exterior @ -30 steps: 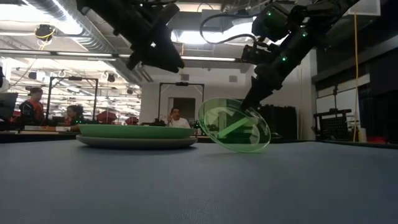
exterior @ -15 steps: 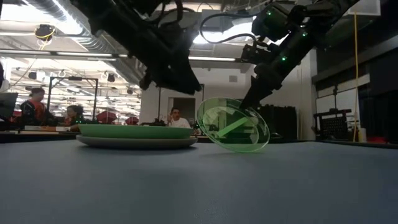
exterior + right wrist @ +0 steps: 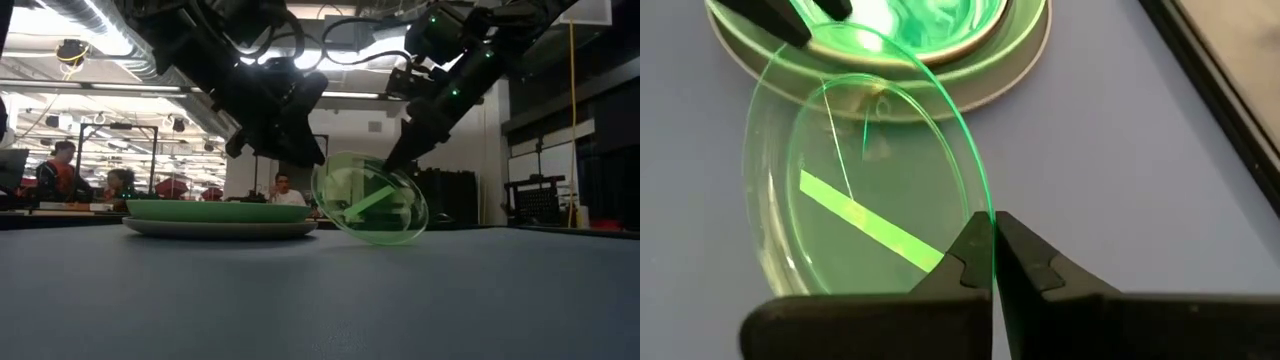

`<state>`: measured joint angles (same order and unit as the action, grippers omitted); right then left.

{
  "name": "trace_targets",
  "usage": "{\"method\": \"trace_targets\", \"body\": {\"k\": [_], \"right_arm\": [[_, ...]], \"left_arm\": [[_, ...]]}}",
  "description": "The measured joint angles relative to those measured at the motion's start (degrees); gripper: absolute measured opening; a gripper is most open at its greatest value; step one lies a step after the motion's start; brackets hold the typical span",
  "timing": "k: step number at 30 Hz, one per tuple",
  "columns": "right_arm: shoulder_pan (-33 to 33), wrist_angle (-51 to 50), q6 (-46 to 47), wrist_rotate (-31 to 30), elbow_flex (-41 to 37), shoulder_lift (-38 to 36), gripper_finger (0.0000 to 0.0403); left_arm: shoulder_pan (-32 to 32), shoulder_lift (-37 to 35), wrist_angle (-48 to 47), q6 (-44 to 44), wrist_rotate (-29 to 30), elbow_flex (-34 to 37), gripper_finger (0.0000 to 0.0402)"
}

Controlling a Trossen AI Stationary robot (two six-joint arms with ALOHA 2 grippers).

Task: Stack plastic plates
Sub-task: Stack the light green plate on top of the light green plate

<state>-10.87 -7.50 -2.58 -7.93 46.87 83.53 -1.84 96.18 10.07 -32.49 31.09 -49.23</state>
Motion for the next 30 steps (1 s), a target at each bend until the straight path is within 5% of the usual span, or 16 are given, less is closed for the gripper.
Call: {"method": "trace_targets", "body": {"k": [30], "right_arm": [[0.00,2.13,-0.01,0.05,0.00,0.00,0.0000]], "left_arm": [[2.45,0.20,-0.50,0.02,-2.60,0.00,0.0095]]}}
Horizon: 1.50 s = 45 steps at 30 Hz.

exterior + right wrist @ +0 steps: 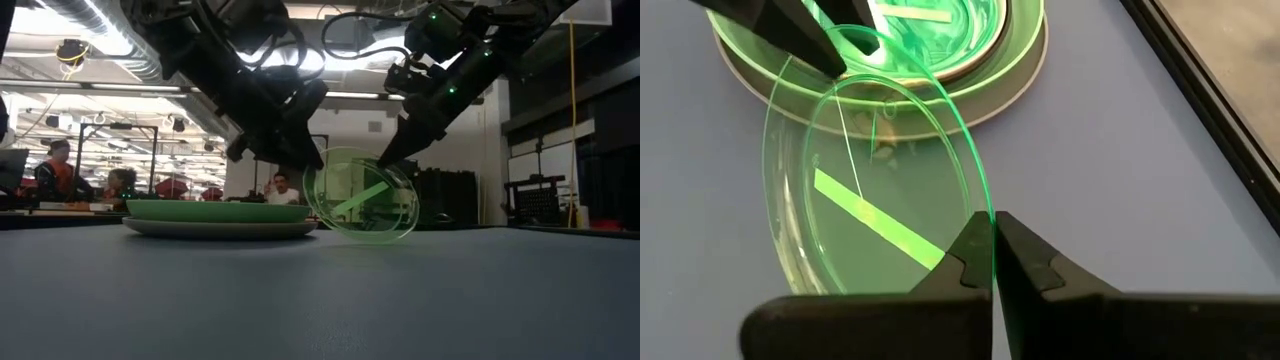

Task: Stack plastic plates
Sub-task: Stack the light green plate on top of the light green plate

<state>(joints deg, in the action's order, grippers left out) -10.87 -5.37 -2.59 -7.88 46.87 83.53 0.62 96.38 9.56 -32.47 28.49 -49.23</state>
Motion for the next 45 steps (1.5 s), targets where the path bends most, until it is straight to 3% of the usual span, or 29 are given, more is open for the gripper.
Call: {"method": "trace_targets", "body": {"k": [11,25,37,45], "right_arm": [[0.00,1.30,-0.02,1.49,0.00,0.00,0.0000],[-0.02,1.23,-0.04,1.46,0.00,0.00,0.0003],[-0.02,1.33,-0.03,1.49,0.00,0.00,0.0089],[-0.02,0.92,-0.26,1.49,0.00,-2.33,0.0100]], "left_arm": [[0.49,1.92,0.13,-0.04,-1.78,-0.02,0.0088],[0.47,1.92,0.17,-0.02,-1.41,-0.02,0.0006],[0.47,1.92,0.23,0.00,-1.41,-0.02,0.0007],[0.62,1.90,0.15,0.02,-2.18,-0.02,0.0007]]}}
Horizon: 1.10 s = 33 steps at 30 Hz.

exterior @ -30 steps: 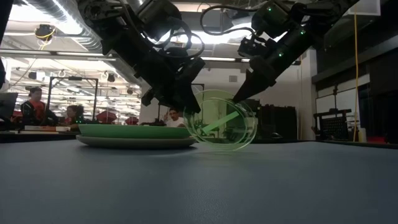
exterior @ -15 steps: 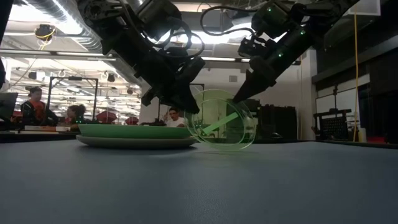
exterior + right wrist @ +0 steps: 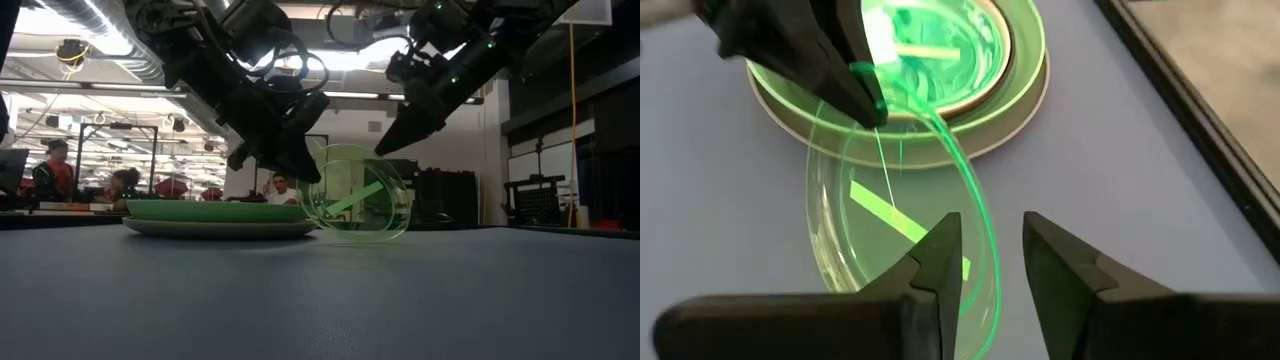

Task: Stack plastic plates
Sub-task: Stack the light green plate on top of the light green plate

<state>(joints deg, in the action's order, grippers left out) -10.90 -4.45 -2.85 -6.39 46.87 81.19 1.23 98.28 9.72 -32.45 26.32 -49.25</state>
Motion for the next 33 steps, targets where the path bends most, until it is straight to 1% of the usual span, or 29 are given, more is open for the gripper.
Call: {"method": "trace_targets", "body": {"k": [4,6,10,14,19,25,33], "right_arm": [[0.00,-0.63,0.00,0.00,0.00,-2.82,0.0100],[0.02,-1.87,-0.02,0.02,0.00,-4.42,0.0100],[0.00,-4.16,-0.04,-0.03,0.00,-7.39,0.0099],[0.02,-7.06,-0.07,0.00,0.02,-9.53,0.0099],[0.02,-10.62,-0.07,-0.01,0.01,-11.17,0.0099],[0.02,-12.92,-0.06,0.06,0.00,-11.55,0.0099],[0.02,-12.98,0.02,6.09,0.00,-11.53,0.0099]], "left_arm": [[0.03,-0.26,-0.27,0.00,-0.47,0.00,0.0007],[0.32,-1.12,-0.68,0.02,-1.74,0.00,0.0007],[1.33,-3.48,-2.04,0.15,-5.49,0.02,0.0007],[2.99,-7.43,-3.93,0.17,-10.39,0.00,0.0008],[5.73,-12.54,-10.71,0.15,-15.61,0.00,0.0008],[9.94,-19.75,-22.70,0.13,-21.64,0.06,0.0008],[16.15,-28.38,-33.50,0.40,-27.17,0.02,0.0008]]}}
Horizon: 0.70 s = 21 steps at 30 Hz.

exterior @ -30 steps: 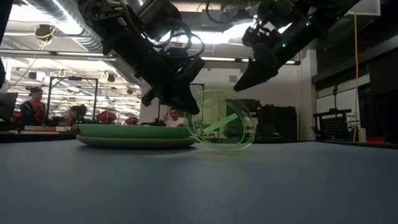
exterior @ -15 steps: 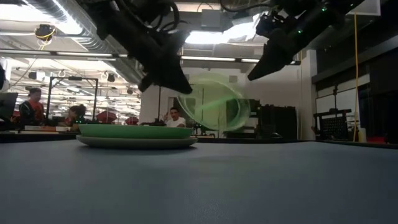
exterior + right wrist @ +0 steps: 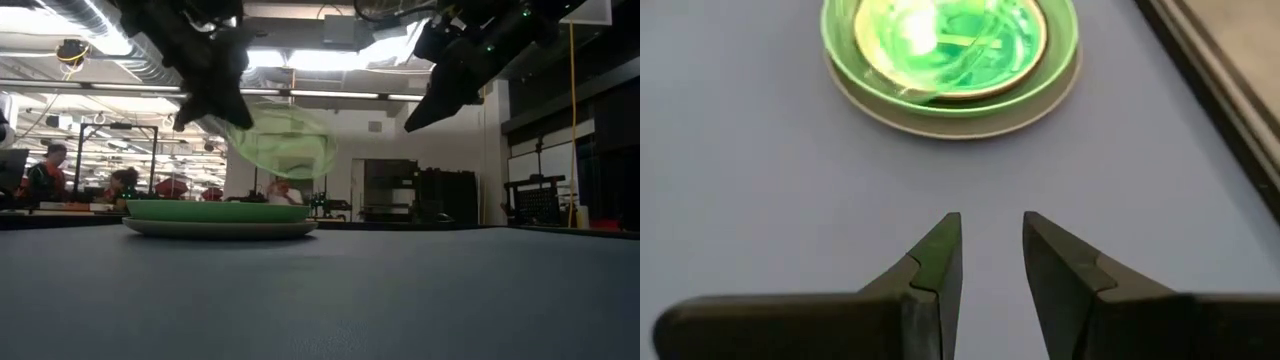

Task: Stack plastic plates
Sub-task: Stack the light green plate on top of the light green plate

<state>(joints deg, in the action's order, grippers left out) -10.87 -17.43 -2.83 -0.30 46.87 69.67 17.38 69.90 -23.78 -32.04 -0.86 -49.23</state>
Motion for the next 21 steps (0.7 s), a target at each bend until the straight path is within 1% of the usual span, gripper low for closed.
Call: {"method": "trace_targets", "body": {"k": [6,12,18,21], "right_arm": [[0.00,-0.33,-0.01,2.71,0.00,0.02,0.0099],[0.02,-0.36,0.00,2.93,0.00,0.02,0.0099],[0.02,-0.35,-0.02,2.94,0.00,0.02,0.0099],[0.00,-0.35,-0.02,2.93,0.00,0.02,0.0099]], "left_arm": [[5.42,-3.66,-3.14,2.63,-5.87,0.00,0.0008],[10.77,-4.08,-6.12,6.12,-11.47,0.00,0.0008],[14.73,-4.06,-10.49,9.76,-12.25,0.00,0.0008],[15.95,-3.90,-12.01,10.19,-12.19,0.03,0.0008]]}}
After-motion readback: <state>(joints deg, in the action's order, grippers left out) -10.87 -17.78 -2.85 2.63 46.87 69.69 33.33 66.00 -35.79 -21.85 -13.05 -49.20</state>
